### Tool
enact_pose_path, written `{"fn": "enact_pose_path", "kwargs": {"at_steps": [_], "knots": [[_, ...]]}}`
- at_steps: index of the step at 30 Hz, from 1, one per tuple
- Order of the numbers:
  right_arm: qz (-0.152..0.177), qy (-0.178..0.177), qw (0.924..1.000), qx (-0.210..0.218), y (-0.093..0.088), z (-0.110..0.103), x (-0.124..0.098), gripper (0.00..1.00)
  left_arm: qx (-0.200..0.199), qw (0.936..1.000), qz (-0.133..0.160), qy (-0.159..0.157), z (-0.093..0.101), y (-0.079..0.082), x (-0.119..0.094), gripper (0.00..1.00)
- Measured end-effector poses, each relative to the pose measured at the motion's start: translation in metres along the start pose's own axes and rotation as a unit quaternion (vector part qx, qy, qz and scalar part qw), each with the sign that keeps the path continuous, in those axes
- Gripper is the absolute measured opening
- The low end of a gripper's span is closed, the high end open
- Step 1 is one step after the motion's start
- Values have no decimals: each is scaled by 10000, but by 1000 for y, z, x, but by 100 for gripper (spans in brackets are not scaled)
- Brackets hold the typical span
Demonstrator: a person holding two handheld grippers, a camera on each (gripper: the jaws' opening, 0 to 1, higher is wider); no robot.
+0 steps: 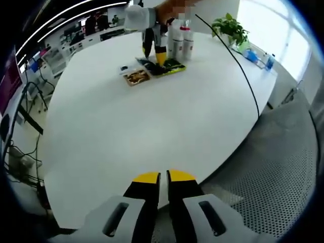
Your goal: Arrange the skincare products in the storage area until every visible bottle or jar stands upright without overlapping.
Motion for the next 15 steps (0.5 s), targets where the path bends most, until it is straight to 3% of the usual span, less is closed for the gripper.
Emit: {"fn": "enact_pose_path", "kwargs": {"at_steps": [6,10,15], "knots": [[150,-126,9998,-77,10,5,-10,56,1,10000,7,7,0,0,0,0],[444,-164,9989,-49,30,6,-13,56,4,10000,5,10,0,0,0,0],[663,-184,9968,-407,58,2,-7,60,-5,10000,6,19,-1,0,0,0]]}}
Point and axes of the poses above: the point that each gripper's makers call its tool centre point, and the gripper's own axes: x roughly forward along the fingers, z roughly to its right, y roughly out of its top, the point moved 2 cm from there along -x, roughly backward along the fingers, and after that the axes turned 4 degrees about -x, right-handed, at the moved point
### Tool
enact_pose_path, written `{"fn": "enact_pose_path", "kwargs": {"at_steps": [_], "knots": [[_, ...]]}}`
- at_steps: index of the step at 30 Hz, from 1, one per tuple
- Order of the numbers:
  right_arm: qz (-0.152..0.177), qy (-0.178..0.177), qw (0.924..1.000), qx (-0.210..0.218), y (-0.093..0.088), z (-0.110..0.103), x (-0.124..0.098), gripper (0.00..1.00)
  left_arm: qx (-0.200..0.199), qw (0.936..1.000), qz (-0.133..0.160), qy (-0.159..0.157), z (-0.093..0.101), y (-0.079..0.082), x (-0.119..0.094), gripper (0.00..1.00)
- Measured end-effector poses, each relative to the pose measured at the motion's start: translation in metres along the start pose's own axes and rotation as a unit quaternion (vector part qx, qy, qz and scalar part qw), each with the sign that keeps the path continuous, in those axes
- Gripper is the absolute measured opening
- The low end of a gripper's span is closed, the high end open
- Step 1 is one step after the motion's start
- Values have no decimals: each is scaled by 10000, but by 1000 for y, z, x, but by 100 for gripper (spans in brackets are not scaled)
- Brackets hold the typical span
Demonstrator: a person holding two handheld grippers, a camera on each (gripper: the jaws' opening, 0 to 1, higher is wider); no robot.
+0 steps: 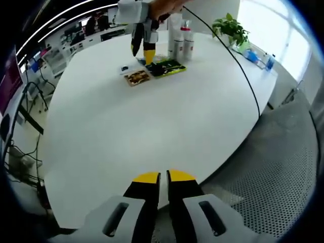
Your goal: Arrange the skincare products in the storage area until every visible bottle or jar stands upright without overlapping.
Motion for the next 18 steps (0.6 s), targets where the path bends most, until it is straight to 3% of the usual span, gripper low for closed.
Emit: {"fn": "enact_pose_path", "kwargs": {"at_steps": [9,18], "knots": [[101,274,9987,-425,18,-3,18,54,-30,10000,4,10,0,0,0,0],[98,525,9972,-527,16,-4,24,54,-43,10000,27,-27,1,0,-1,0]]}}
Point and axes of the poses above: the point that each gripper's makers call its tool centre point, and the gripper's own axes: x roughly forward along the fingers, z roughly to its right, y roughly out of its top, the point moved 2 cm from there along -x, roughly backward along the fingers, and after that the axes turned 4 degrees about -x, right-handed, at the moved point
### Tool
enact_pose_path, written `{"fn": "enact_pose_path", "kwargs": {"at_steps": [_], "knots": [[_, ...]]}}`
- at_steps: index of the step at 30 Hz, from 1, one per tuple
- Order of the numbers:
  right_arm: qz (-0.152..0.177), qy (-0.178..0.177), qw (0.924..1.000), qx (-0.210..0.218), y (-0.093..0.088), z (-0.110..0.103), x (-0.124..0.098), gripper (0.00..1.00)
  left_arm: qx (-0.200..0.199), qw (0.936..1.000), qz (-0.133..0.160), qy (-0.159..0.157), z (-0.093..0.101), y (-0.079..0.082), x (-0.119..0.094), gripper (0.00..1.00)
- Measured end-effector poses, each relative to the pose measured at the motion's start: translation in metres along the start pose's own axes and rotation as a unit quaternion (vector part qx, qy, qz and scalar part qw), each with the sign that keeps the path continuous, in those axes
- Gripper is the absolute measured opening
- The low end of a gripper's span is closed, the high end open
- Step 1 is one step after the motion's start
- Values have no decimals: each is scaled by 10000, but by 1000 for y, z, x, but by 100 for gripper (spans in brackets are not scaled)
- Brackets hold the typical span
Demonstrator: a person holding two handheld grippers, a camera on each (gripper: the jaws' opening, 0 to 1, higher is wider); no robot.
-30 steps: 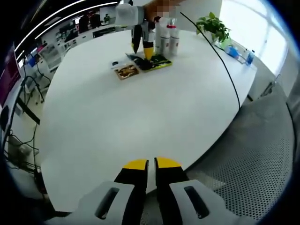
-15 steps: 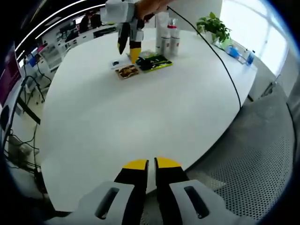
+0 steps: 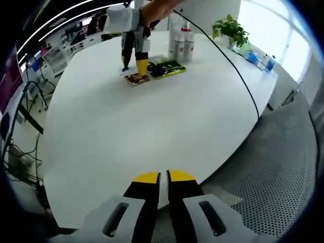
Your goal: Arrange the skincare products in the storage area until every visible bottle or jar stands upright without overlapping.
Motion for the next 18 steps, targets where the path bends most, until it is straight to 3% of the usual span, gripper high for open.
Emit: {"fn": "enact_pose_path", "kwargs": {"at_steps": [4,8,14,18], "knots": [[-87,92,9997,-226,-4,-5,0,49,3,10000,3,-1,0,0,0,0],[-241,35,9988,-433,-9,-4,-2,49,7,10000,2,-3,0,0,0,0],[86,-99,9998,-118,-5,5,-13,48,7,10000,7,0,0,0,0,0],[-76,-481,9985,239,-15,22,-19,34,6,10000,12,2,0,0,0,0]]}}
Point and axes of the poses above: the point that each gripper's makers call its tool centre point, and the gripper's own axes: x roughly forward along the fingers, z roughly to its right, y roughly out of its top, the point moved 2 cm from there along -x, roughly backward along the fingers, and after that the axes turned 4 degrees about -x, right-handed, at the moved point
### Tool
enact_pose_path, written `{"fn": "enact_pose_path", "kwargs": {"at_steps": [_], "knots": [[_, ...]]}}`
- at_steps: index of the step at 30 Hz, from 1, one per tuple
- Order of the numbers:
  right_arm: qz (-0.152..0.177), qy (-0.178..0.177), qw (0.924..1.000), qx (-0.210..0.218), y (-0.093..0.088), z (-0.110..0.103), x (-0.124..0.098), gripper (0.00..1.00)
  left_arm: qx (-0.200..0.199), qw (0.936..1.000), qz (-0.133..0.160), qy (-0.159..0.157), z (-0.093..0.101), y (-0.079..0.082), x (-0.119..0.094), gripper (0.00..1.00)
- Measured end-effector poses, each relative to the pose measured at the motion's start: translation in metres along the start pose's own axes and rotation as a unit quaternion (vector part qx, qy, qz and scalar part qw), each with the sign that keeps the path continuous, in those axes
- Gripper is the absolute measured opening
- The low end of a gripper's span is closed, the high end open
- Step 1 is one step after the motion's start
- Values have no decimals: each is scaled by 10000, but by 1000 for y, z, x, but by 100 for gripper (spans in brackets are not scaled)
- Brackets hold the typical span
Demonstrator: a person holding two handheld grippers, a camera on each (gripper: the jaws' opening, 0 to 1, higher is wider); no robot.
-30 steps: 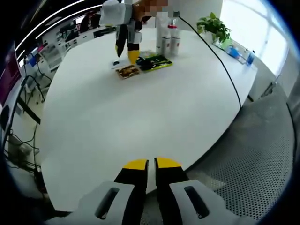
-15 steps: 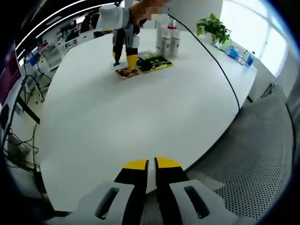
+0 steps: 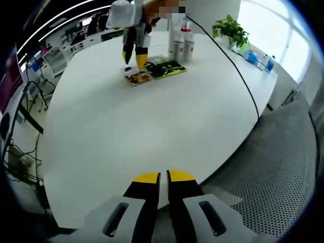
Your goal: Arrange the skincare products in the storage area until every visible bottle or jar stands upright without overlapping.
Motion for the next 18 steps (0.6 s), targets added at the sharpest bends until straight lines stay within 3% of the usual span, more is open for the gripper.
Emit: {"fn": "enact_pose_path", "kwargs": {"at_steps": [3,12,18], "knots": [[-36,-117,9995,288,-4,7,2,27,2,10000,-10,-1,0,0,0,0],[8,-205,9980,606,2,7,6,25,-9,10000,-33,-1,0,-1,1,0],[-142,-209,9984,515,0,2,9,24,-14,10000,-43,-6,0,-2,1,0]]}}
Point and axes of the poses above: the point that each gripper's makers call its tool centre point, and the gripper's own axes: x roughly forward along the fingers, z roughly to its right, y roughly out of its top, the point moved 2 cm from there along -x, roughly backward along the fingers, and after that the axes turned 4 degrees about -x, right-handed, at the moved point
